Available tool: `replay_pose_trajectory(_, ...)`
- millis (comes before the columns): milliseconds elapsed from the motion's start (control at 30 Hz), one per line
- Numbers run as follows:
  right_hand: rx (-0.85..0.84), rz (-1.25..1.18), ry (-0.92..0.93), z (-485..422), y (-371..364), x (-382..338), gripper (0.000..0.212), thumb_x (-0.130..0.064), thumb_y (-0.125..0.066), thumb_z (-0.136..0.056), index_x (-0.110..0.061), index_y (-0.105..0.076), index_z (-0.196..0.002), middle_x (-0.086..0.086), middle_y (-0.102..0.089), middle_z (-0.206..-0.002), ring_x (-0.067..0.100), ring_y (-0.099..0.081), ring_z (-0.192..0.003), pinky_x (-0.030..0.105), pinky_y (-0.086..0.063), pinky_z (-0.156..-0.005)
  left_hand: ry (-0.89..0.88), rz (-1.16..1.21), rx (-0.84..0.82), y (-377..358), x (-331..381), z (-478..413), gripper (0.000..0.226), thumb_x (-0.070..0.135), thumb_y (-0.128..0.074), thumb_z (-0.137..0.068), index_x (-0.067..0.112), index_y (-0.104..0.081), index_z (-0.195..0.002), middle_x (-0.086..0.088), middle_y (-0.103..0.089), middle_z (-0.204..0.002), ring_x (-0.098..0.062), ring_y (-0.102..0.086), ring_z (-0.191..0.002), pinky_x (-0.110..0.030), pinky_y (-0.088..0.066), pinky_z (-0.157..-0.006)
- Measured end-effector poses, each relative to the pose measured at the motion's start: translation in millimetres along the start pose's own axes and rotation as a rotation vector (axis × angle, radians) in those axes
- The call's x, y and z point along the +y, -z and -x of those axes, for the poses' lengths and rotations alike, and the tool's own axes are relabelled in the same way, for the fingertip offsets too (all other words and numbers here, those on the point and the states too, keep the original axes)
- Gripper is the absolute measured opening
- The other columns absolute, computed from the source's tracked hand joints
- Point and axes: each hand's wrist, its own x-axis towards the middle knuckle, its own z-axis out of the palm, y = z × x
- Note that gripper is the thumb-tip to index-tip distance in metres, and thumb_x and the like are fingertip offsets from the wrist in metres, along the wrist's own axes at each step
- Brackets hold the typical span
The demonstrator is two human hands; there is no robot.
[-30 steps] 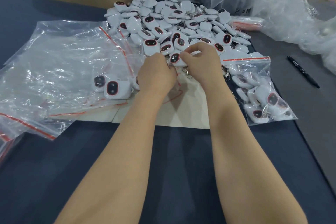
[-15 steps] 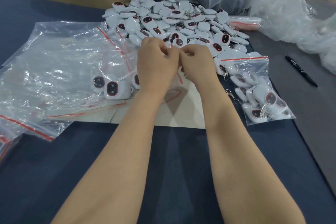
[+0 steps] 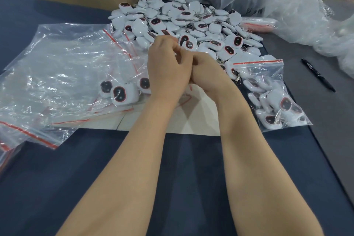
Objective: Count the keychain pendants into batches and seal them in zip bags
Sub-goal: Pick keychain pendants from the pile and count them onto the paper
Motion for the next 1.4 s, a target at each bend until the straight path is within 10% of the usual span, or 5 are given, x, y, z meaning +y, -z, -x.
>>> replay_pose_trajectory(133, 0.513, 0.323, 0.030, -10, 5, 16, 0.031, -0.005, -0.046, -0.091, -0.014, -0.064, -0.114, 0.003, -0.066, -0.114, 0.016, -0.059, -0.106, 0.026, -0.043, -0.089, 0.018, -0.170, -0.185, -7, -9, 2, 0.013, 0.016, -0.051, -0.089, 0.005, -0.059, -0.088, -0.008, -0.057, -0.099, -0.027, -0.054, -0.094, -0.036, -0.041, -0.082)
replay_pose_trajectory(267, 0.364, 0.721, -0.001, -15, 2, 35, 0.047, -0.015, -0.046, -0.093, -0.014, -0.043, -0.140, 0.007, -0.044, -0.144, 0.026, -0.037, -0.133, 0.033, -0.025, -0.111, -0.030, -0.448, -0.358, -15, -19, 10, 0.021, 0.021, -0.046, -0.092, 0.006, -0.060, -0.094, -0.015, -0.059, -0.102, -0.033, -0.055, -0.096, -0.035, -0.035, -0.073)
replay_pose_trajectory(933, 0.490, 0.657, -0.022, -16, -1, 33, 0.032, -0.034, -0.053, -0.095, -0.013, -0.061, -0.118, 0.011, -0.054, -0.122, 0.030, -0.047, -0.113, 0.036, -0.034, -0.095, 0.019, -0.441, -0.386, -17, -21, 8, 0.023, 0.028, -0.046, -0.093, 0.011, -0.061, -0.099, -0.011, -0.058, -0.108, -0.031, -0.053, -0.101, -0.038, -0.041, -0.082)
replay_pose_trajectory(1133, 0.669, -0.012, 0.304, -9, -7, 8, 0.033, -0.022, -0.052, -0.097, -0.028, -0.034, -0.070, -0.013, -0.040, -0.065, 0.000, -0.043, -0.062, 0.017, -0.036, -0.066, 0.052, -0.409, -0.399, -16, -20, 9, 0.019, 0.027, -0.050, -0.090, 0.012, -0.060, -0.095, -0.009, -0.058, -0.107, -0.029, -0.054, -0.100, -0.035, -0.040, -0.081)
replay_pose_trajectory(1400, 0.298, -0.839, -0.162, -13, -16, 14, 0.011, -0.016, -0.053, -0.095, -0.006, -0.057, -0.091, 0.005, -0.056, -0.066, 0.013, -0.048, -0.048, 0.025, -0.041, -0.052, 0.017, -0.497, -0.443, -15, -19, 8, 0.022, 0.022, -0.052, -0.084, 0.013, -0.059, -0.102, -0.010, -0.058, -0.111, -0.033, -0.054, -0.104, -0.036, -0.039, -0.079)
